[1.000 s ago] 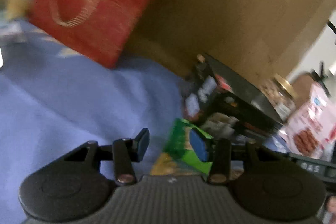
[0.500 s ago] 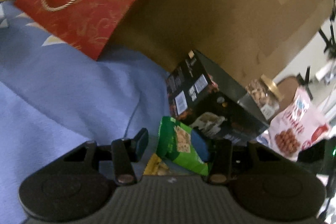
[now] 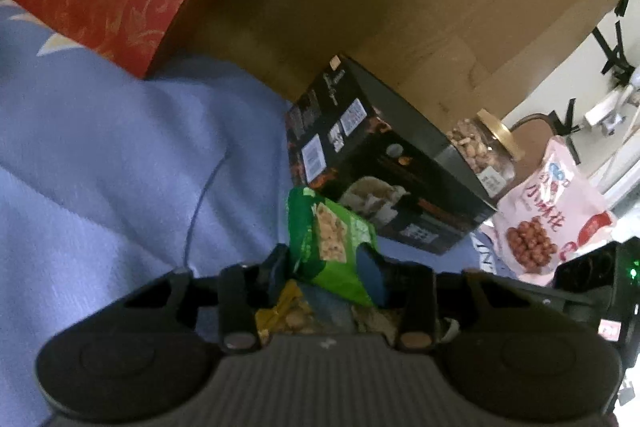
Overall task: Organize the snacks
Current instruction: 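Grasp the green snack pack with the left gripper, then carry the green snack pack into the black box and release, then grasp the white plastic cup with the left gripper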
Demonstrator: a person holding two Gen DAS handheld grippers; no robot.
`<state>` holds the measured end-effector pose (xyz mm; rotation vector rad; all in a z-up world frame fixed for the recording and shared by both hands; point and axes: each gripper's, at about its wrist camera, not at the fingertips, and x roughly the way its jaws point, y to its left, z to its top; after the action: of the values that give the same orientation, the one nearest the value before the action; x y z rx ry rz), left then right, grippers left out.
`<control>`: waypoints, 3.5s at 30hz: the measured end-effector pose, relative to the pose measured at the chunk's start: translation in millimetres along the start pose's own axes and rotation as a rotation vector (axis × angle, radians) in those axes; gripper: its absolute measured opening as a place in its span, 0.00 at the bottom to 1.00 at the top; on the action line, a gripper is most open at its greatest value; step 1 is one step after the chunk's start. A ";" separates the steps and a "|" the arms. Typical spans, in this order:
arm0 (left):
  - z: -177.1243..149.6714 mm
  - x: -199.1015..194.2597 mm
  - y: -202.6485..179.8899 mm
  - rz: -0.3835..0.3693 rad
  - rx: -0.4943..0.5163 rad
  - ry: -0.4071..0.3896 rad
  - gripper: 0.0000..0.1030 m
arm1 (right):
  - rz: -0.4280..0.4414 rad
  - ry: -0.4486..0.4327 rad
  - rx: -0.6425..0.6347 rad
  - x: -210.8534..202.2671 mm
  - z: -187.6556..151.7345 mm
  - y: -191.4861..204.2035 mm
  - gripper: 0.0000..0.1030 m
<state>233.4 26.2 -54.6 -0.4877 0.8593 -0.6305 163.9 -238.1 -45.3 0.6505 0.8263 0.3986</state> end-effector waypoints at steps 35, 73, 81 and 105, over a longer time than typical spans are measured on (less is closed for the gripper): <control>-135.9 -137.0 -70.3 -0.044 0.095 0.009 0.39 | -0.110 -0.097 -0.348 -149.8 -151.2 35.0 0.60; 57.2 25.8 -139.7 0.037 0.312 -0.099 0.50 | -0.214 -0.339 -0.562 -60.7 36.4 34.2 0.46; 21.3 -30.7 -81.8 -0.069 0.178 -0.056 0.47 | -0.089 -0.237 -0.383 -93.2 9.1 -10.2 0.45; -122.6 -109.8 -57.6 -0.110 0.112 0.055 0.46 | -0.013 0.003 -0.539 -153.4 -142.3 29.7 0.46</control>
<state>61.7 42.4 -28.7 -0.4200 0.8482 -0.7913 -44.7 -249.1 -13.1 0.1436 0.6843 0.5827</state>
